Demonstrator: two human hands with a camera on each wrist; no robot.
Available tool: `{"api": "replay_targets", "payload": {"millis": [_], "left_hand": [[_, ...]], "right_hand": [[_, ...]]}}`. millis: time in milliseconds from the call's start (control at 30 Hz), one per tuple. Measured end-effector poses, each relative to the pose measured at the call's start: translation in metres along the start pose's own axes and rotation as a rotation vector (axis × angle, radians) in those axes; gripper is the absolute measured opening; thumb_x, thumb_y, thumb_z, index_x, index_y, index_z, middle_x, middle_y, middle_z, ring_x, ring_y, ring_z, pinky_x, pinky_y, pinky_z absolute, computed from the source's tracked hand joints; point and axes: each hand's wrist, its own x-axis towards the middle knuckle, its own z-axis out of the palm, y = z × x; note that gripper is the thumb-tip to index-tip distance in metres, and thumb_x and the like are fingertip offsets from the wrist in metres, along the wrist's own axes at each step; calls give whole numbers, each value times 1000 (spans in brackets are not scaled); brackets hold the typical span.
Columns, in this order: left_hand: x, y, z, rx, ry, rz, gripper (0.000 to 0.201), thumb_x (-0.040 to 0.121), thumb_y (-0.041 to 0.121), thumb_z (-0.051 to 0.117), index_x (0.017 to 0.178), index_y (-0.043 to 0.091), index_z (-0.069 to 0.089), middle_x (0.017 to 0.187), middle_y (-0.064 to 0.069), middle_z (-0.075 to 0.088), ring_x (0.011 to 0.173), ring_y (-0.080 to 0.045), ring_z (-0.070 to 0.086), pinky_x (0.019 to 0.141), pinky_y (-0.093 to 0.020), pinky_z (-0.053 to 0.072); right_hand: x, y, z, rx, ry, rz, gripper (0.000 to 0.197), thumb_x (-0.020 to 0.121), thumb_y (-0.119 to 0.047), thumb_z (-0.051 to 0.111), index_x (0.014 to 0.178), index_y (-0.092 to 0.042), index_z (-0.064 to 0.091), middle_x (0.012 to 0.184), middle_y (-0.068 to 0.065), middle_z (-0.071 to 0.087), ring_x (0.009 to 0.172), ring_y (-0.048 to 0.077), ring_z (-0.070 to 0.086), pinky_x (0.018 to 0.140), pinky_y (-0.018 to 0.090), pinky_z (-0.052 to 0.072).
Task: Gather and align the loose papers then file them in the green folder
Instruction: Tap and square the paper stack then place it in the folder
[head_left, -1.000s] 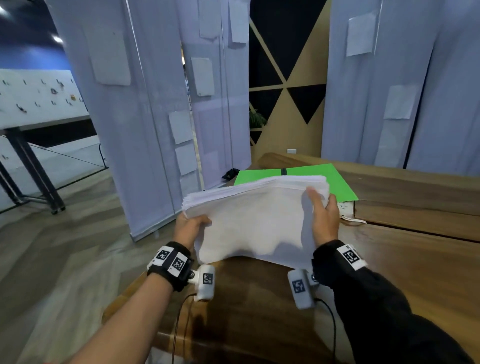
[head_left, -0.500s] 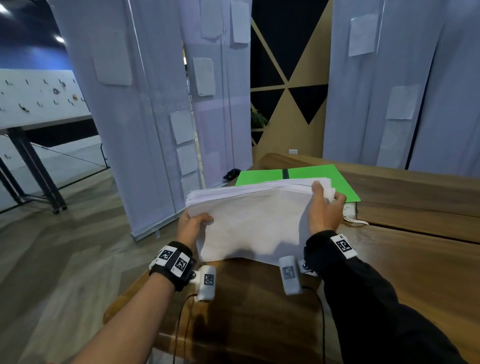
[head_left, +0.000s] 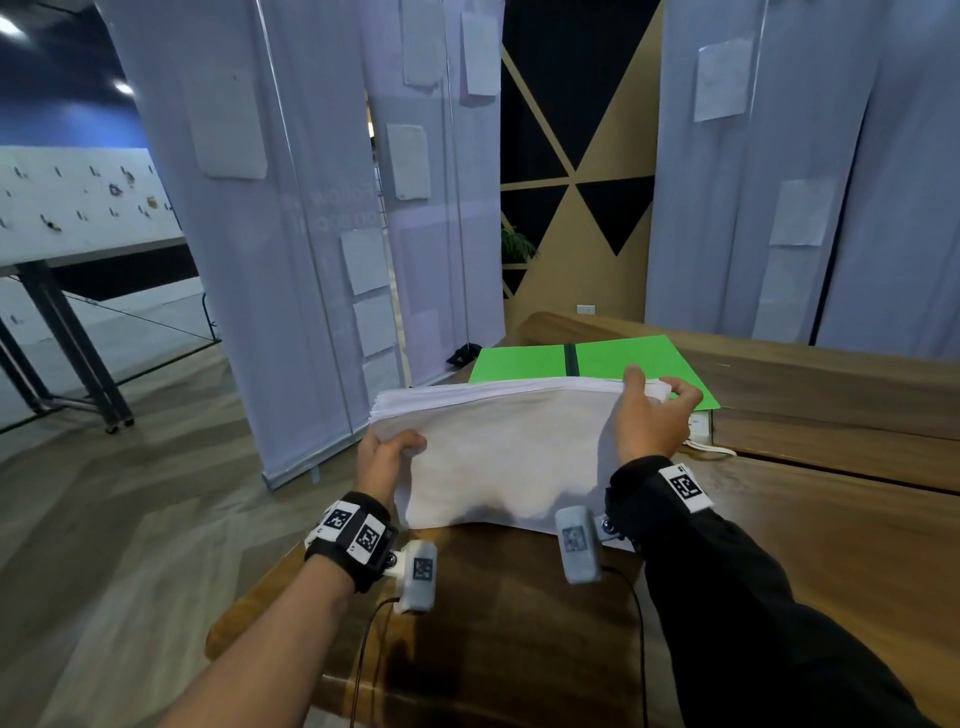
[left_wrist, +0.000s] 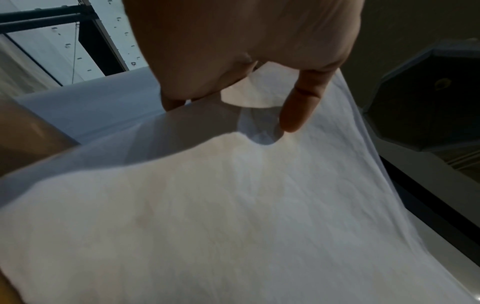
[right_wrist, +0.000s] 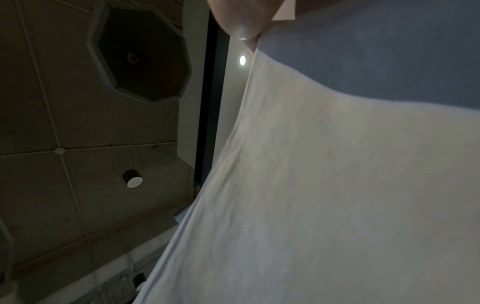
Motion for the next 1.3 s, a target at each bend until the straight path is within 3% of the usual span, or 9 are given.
{"api": "replay_targets", "payload": {"millis": [200, 333, 467, 600, 800, 933, 1133, 1233, 1300], "left_hand": [[-8, 6, 3, 36, -3, 2, 24, 84, -4, 62, 107, 3, 63, 88, -4, 68, 80, -21, 63, 62, -24, 46], [-9, 8, 5, 8, 23, 9, 16, 83, -5, 60, 92, 8, 63, 83, -2, 66, 82, -23, 62, 66, -26, 47], [-15, 7, 12, -109, -18, 73, 38, 74, 12, 64, 111, 16, 59, 93, -2, 65, 89, -21, 60, 79, -31, 49], [-17, 17, 23, -101, 173, 113, 68, 78, 57, 65, 132, 17, 53, 128, -3, 56, 116, -20, 52, 95, -32, 37], [-5, 22, 27, -26, 324, 26, 34, 77, 57, 72, 89, 28, 63, 110, -2, 66, 104, -26, 62, 95, -37, 48], [-4, 19, 26, -25, 315, 45, 45, 80, 55, 70, 106, 18, 68, 114, -8, 70, 106, -28, 65, 90, -35, 50], [-11, 24, 31, 6, 363, 17, 86, 76, 63, 69, 145, 17, 43, 147, -7, 46, 134, -28, 45, 110, -38, 33], [-11, 20, 26, 29, 313, 5, 110, 49, 81, 73, 139, 22, 47, 138, -5, 57, 124, -30, 55, 108, -46, 42], [-9, 18, 24, 57, 319, 10, 93, 54, 72, 77, 129, 20, 55, 124, -5, 65, 109, -28, 62, 96, -41, 50]], "right_hand": [[-1, 18, -23, 168, -267, -157, 41, 84, -41, 64, 114, -18, 46, 92, -1, 57, 80, 14, 54, 58, 8, 41], [10, 51, -40, -19, -431, -105, 40, 70, -11, 63, 109, -6, 54, 96, 8, 63, 84, 24, 59, 67, 24, 49], [16, 56, -39, -125, -429, -43, 20, 70, 1, 63, 89, -6, 62, 87, 12, 64, 82, 26, 60, 71, 31, 46], [12, 59, -37, -86, -444, -80, 19, 65, -4, 64, 83, -11, 61, 84, 10, 64, 77, 25, 59, 70, 31, 48], [10, 65, -44, -43, -458, -144, 29, 72, 10, 60, 91, -12, 61, 80, 5, 63, 72, 23, 58, 70, 34, 49], [9, 63, -44, -11, -434, -189, 34, 75, 10, 61, 102, -10, 57, 84, 1, 64, 72, 13, 59, 64, 28, 48], [7, 63, -40, -24, -409, -207, 38, 75, 10, 62, 106, -11, 56, 85, 1, 64, 71, 11, 59, 62, 23, 46], [7, 64, -40, -18, -408, -218, 38, 74, 10, 62, 106, -9, 53, 84, 3, 63, 70, 12, 59, 62, 24, 46], [7, 64, -40, -19, -407, -221, 37, 75, 10, 61, 105, -10, 54, 83, 3, 62, 68, 11, 58, 61, 22, 46]]}}
